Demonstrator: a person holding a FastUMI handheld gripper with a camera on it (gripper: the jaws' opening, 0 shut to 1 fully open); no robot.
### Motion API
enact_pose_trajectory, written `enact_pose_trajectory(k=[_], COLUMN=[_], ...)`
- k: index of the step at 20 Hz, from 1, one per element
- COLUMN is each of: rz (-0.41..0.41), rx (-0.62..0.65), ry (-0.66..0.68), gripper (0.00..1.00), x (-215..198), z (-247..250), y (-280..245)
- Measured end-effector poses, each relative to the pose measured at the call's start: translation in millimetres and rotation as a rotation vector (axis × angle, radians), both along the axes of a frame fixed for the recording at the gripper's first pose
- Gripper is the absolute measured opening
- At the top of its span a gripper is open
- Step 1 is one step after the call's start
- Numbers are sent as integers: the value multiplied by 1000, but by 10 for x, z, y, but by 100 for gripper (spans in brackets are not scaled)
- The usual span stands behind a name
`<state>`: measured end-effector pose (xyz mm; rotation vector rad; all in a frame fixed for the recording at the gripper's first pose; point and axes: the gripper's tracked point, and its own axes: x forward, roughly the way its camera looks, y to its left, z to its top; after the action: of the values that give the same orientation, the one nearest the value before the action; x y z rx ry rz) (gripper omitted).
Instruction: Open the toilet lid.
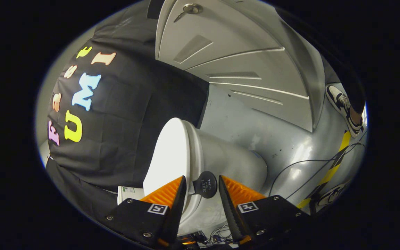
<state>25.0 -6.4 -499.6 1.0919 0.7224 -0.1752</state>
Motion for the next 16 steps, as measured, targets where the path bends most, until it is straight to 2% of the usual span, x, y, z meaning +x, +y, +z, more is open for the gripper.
enact_pose_trajectory(k=[5, 6, 9, 10, 16], rz=[-34, -37, -31, -30, -2], rx=[59, 63, 48, 49, -4], ry=[-16, -16, -6, -3, 6], gripper=[41, 34, 21, 13, 6], x=[-1, -3, -20, -16, -22], z=[-55, -71, -111, -88, -59], y=[-35, -38, -57, -56, -67])
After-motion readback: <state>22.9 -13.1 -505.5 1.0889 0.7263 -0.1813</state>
